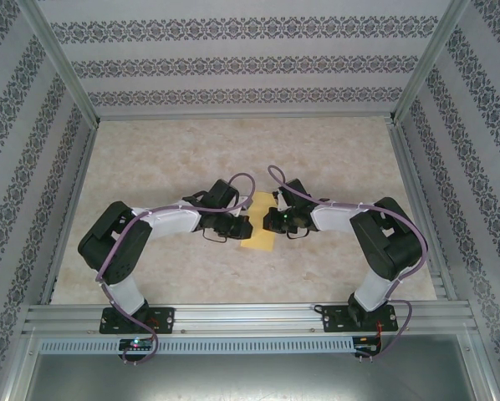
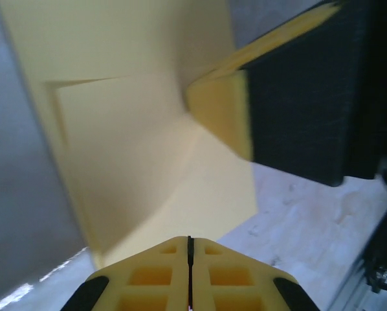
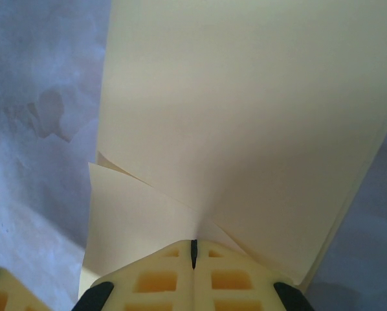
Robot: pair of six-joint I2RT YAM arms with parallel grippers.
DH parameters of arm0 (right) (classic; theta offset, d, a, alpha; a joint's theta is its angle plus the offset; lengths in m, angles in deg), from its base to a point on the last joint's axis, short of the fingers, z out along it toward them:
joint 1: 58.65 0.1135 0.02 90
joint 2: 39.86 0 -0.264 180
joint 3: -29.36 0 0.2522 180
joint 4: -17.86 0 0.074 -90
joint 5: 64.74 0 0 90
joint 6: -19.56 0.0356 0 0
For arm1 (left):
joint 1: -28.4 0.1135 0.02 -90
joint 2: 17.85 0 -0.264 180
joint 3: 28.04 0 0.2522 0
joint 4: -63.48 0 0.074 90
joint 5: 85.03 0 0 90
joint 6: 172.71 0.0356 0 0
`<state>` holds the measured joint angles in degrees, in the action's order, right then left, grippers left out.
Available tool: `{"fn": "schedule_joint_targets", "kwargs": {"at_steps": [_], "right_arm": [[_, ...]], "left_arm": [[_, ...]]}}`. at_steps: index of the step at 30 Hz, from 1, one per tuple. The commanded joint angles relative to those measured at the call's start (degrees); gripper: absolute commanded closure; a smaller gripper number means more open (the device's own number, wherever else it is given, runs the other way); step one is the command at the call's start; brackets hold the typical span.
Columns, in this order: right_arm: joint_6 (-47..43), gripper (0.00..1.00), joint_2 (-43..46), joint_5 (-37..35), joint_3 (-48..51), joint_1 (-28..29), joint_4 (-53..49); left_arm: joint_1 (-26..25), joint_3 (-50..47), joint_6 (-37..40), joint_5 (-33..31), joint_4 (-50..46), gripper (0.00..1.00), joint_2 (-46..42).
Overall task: Fold a paper plane with a square sheet of paper (fold left side to right side)
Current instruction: Fold the triangle a second time at the center of the table.
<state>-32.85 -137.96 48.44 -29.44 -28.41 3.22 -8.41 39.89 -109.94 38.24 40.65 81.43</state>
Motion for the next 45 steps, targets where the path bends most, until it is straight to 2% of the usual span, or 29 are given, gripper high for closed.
{"fn": "schedule_joint_targets", "kwargs": {"at_steps": [1, 14, 25, 37, 45], "right_arm": [[-0.58, 1.00, -0.68, -2.09, -0.09, -0.09, -3.01], [-1.15, 1.00, -0.51, -2.55, 0.13, -0.06, -4.32], [-1.88, 1.00, -0.75, -3.17, -0.46, -0.17, -6.23], [-2.69, 1.00, -0.86, -3.59, -0.72, -0.71, -7.46], [-2.91, 1.00, -0.13, -3.34, -1.02, -0.88, -7.14]], "left_arm": [[-1.28, 1.23, 0.63, 3.05, -0.20, 0.91, 1.79], [-1.06, -2.29, -2.36, -2.69, 3.51, 0.91, 4.42], [1.26, -7.54, -7.33, -1.54, 7.72, 0.92, 4.17], [4.30, -15.92, -9.34, -1.15, 8.28, 0.92, -2.52], [8.16, -18.90, -8.60, -0.83, 6.61, 0.91, -7.10]]}}
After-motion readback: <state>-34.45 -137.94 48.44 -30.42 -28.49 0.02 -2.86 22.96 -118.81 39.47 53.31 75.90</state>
